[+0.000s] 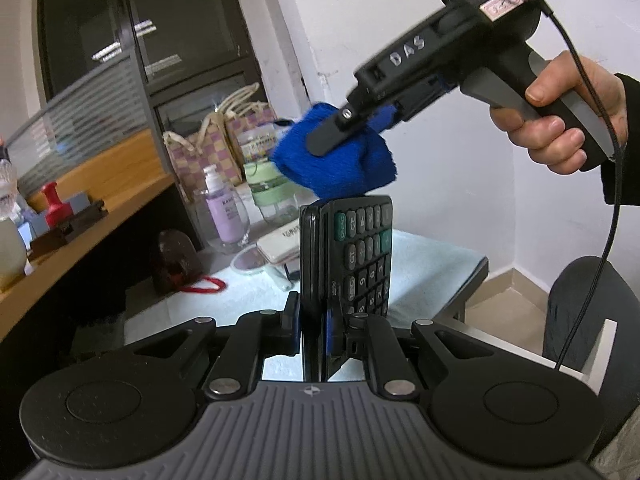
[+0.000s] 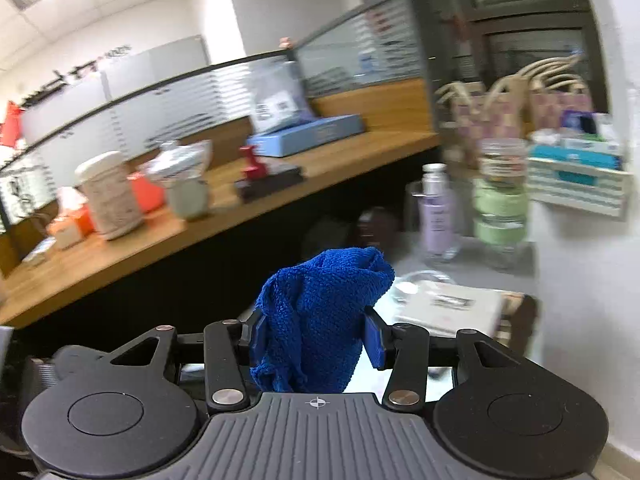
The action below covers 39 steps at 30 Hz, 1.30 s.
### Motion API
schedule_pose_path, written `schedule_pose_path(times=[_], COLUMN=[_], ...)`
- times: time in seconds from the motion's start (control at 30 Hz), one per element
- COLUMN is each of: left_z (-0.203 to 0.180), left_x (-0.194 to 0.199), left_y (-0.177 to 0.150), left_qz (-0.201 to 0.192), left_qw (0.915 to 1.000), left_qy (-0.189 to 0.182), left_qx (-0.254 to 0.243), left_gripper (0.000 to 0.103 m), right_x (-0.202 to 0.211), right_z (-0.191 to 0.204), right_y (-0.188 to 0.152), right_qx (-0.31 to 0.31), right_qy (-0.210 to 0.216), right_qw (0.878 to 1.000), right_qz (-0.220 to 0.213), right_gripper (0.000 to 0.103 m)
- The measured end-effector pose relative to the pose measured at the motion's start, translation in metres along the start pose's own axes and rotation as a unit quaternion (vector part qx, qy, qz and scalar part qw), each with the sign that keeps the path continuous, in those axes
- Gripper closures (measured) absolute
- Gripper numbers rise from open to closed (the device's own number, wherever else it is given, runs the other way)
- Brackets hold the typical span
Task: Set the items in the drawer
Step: 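Wipe the calculator's back edge with the right tool while the left tool holds it upright, then turn the calculator over with the left tool, showing its black back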
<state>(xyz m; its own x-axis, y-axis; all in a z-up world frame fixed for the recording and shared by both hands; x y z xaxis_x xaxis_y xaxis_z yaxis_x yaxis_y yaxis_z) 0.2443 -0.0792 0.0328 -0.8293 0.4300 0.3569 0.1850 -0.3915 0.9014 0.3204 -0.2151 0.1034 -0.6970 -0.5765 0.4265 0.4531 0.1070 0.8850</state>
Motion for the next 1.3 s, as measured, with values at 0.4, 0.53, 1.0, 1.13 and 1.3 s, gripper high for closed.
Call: schedule_pose_path(times=[0.4, 0.53, 1.0, 1.13, 1.3], left_z=[0.012, 0.013, -0.020, -0.019, -0.010], left_x=[-0.007, -0.012, -0.009, -0.009, -0.004], left_y=[0.032, 0.038, 0.026, 0.019, 0.017], left_qz=[-0.041, -0.046, -0.040, -0.036, -0.036], left_qw=[0.9958, 0.9890, 0.9925, 0.9963, 0.9982], left_qy=[0.055, 0.079, 0.028, 0.030, 0.037], left_qx=[-0.061, -0.116, -0.112, -0.072, -0.031], left_gripper=[0.092, 0.092, 0.083, 0.079, 0.077], right_x=[0.012, 0.014, 0.016, 0.015, 0.013], right_z=[-0.031, -0.035, -0.030, -0.025, -0.019], right_y=[-0.007, -0.009, -0.016, -0.019, -0.022], right_qx=[-0.026, -0.028, -0.030, -0.031, -0.031], right_qy=[-0.041, -0.046, -0.038, -0.031, -0.022], right_qw=[0.999, 0.998, 0.999, 0.999, 0.999], right_qz=[-0.009, -0.010, -0.005, -0.003, -0.001], right_gripper=[0.053, 0.053, 0.052, 0.052, 0.052])
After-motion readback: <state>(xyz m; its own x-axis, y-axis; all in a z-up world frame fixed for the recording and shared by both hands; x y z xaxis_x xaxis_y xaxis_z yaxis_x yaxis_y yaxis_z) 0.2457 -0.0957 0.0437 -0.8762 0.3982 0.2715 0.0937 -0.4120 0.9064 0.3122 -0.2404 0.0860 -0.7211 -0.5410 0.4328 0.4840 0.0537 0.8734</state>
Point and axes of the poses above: each gripper's, at about its wrist camera, not at the fingertips, and x roughly against the way its jaws point, z to its left, y to its top, the point moved 10 cm from there along -x, roughly the way its jaws point, and after that the axes turned 4 degrees about x, right-handed, at the moved point
